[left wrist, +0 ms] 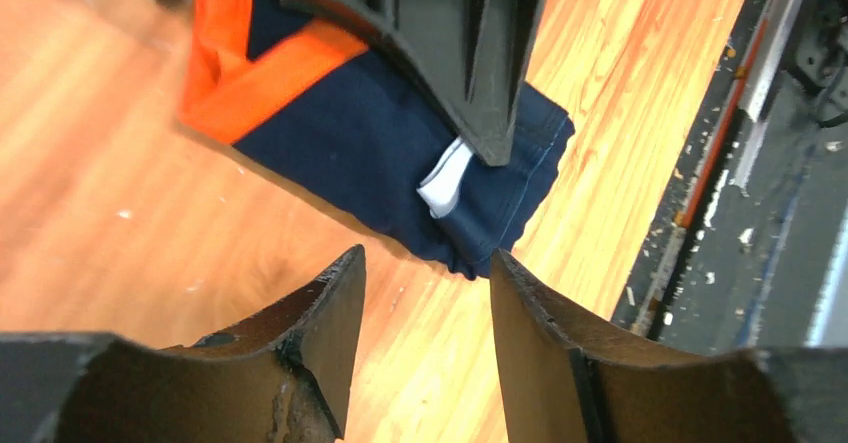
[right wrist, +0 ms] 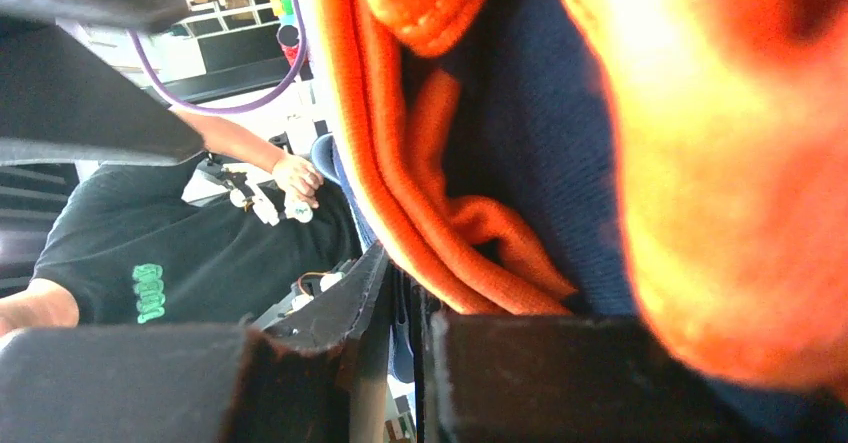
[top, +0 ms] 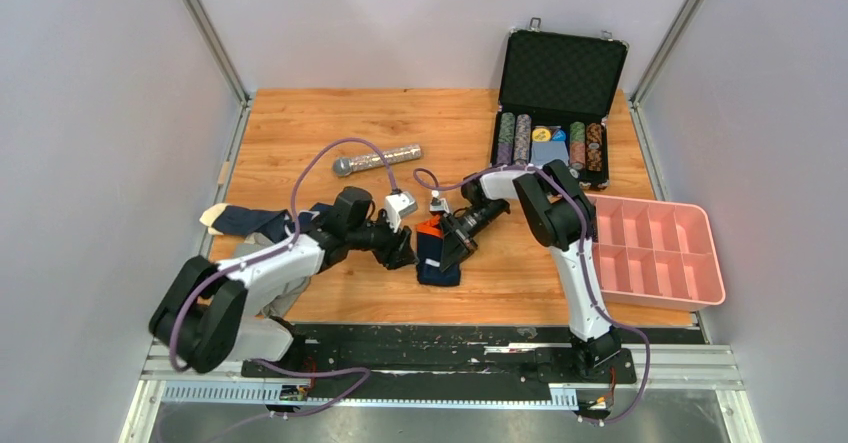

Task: Roll the underwear
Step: Roll the underwear to the center of the board.

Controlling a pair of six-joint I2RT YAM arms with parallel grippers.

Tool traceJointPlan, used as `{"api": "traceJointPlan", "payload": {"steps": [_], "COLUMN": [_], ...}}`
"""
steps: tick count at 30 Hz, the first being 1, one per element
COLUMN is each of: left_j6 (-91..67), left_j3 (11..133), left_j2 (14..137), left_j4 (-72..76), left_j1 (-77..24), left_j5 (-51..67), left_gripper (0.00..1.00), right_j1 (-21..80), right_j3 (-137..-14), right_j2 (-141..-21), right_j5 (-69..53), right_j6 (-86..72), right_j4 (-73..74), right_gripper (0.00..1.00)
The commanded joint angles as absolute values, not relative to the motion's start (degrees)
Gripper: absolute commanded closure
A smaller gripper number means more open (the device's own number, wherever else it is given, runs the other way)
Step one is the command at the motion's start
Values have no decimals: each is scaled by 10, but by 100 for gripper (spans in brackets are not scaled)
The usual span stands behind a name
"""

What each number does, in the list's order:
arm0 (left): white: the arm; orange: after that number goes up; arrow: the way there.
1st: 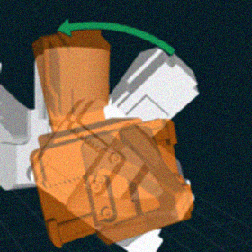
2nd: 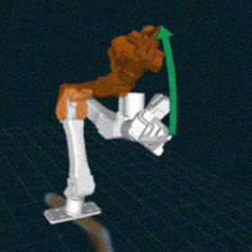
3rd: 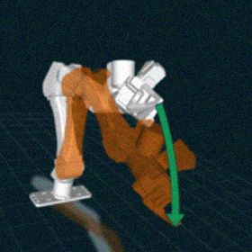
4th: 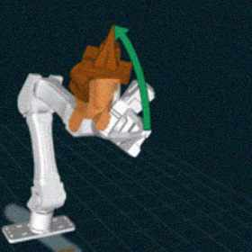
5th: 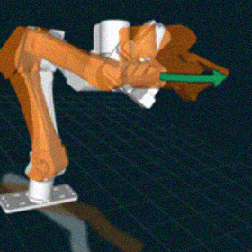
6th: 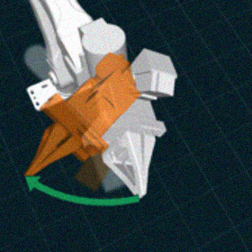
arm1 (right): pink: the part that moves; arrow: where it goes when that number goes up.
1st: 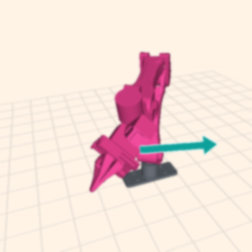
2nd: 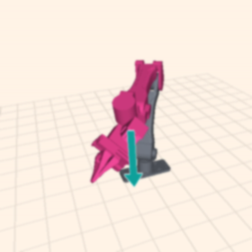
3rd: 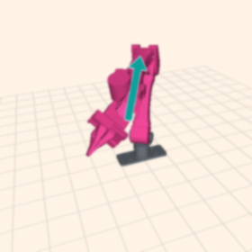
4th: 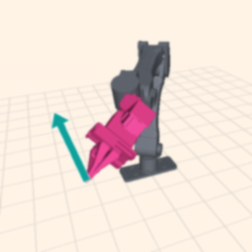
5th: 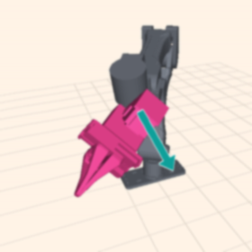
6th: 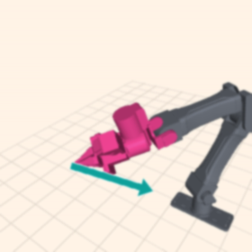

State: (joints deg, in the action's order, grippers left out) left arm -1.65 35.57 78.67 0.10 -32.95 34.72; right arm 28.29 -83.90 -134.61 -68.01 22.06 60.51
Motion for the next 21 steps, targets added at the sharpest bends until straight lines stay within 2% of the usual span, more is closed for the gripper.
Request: {"api": "traceJointPlan", "payload": {"steps": [1, 5, 9, 17, 21], "left_j6": [136, 319, 511, 617, 657], "left_j3": [320, 279, 247, 207, 207], "left_j2": [704, 682, 731, 783, 810], "left_j4": [57, 108, 179, 259, 238], "left_j1": [-385, -436, -442, -485, -501], "left_j5": [291, 331, 353, 310, 282], "left_gripper": [43, 42, 38, 35, 41], "right_j1": [292, 298, 302, 301, 301], "right_j3": [-847, -855, -863, -867, -871], "right_j2": [-1416, -1428, -1441, -1448, -1453], "right_j5": [-526, -506, -497, -499, -502], "right_j6": [199, 187, 174, 175, 176], "right_j4": [556, 556, 557, 567, 572], "right_gripper": [100, 100, 100, 100, 100]}}
